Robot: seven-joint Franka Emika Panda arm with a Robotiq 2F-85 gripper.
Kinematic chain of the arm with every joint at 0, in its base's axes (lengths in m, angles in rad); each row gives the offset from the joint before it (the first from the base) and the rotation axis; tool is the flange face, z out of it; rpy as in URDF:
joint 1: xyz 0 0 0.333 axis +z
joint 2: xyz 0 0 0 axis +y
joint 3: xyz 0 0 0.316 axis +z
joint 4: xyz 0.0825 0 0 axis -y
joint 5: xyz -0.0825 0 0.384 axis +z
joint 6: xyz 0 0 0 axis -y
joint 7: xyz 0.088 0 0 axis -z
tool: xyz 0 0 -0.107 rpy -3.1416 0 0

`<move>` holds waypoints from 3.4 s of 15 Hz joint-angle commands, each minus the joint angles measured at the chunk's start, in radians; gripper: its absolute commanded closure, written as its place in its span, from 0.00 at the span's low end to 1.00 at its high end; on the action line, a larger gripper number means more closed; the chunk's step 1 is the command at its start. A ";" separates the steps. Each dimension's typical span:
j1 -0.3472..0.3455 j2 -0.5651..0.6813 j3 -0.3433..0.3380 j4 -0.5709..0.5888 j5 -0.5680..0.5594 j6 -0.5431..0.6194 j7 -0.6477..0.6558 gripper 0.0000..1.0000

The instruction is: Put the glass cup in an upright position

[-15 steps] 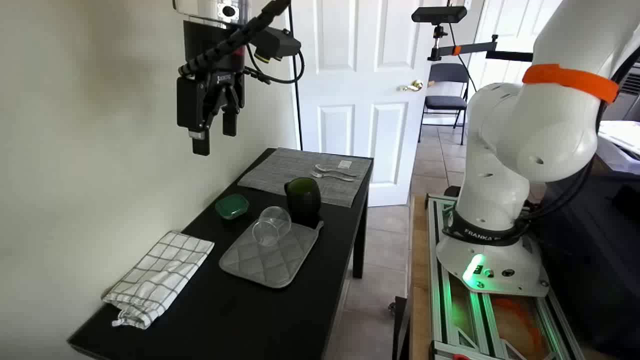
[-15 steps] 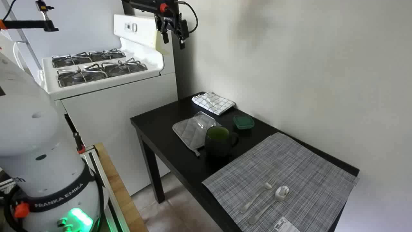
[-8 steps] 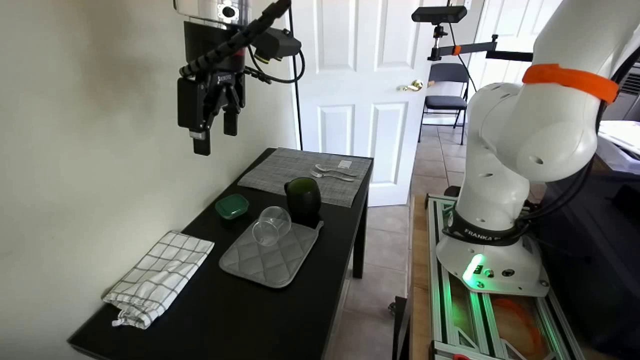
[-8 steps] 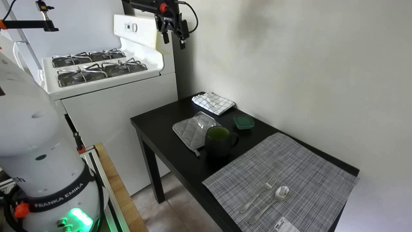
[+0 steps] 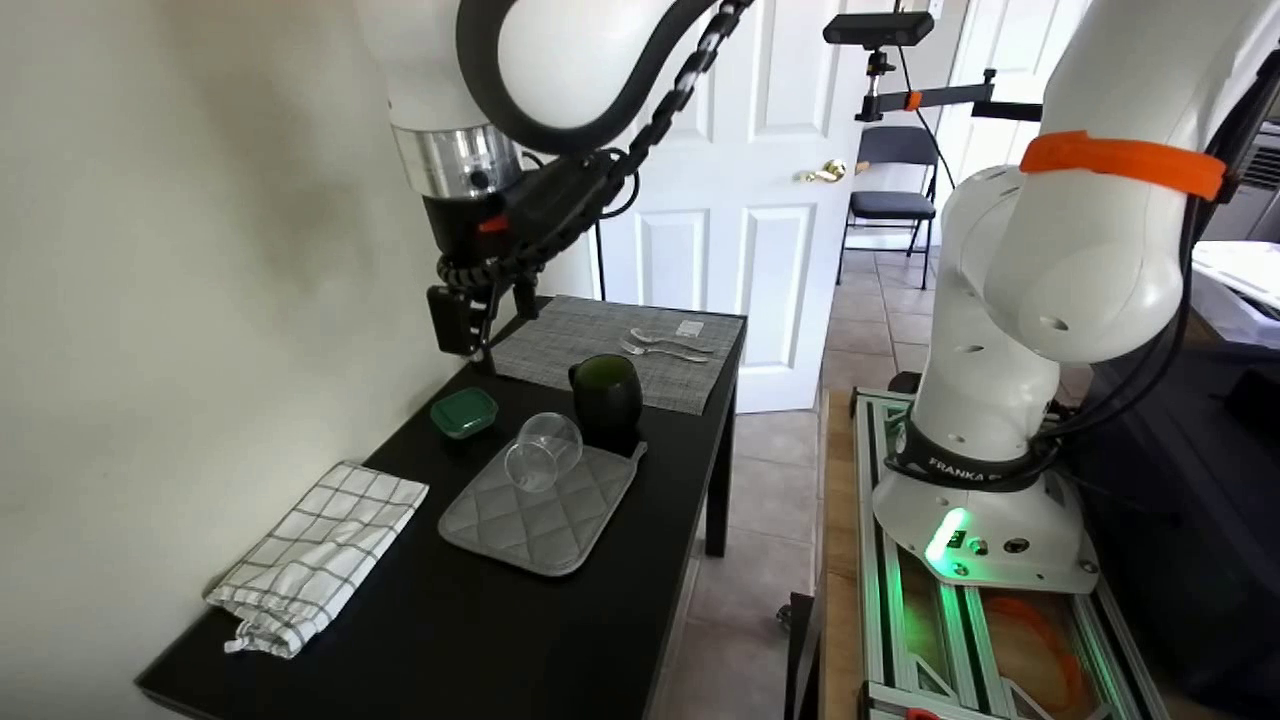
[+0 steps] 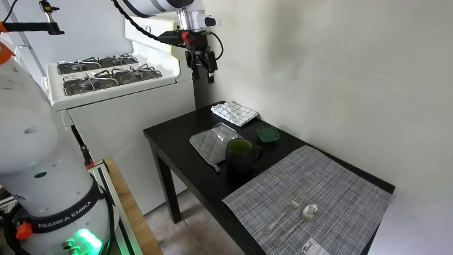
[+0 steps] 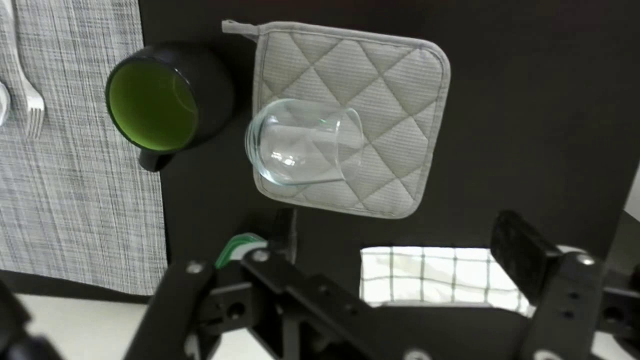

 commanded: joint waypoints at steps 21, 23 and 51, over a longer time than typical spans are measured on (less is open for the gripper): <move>0.070 0.347 -0.037 0.030 -0.524 0.011 0.448 0.00; 0.079 0.368 -0.046 0.035 -0.544 0.017 0.464 0.00; 0.141 0.530 -0.118 0.152 -0.596 0.010 0.478 0.19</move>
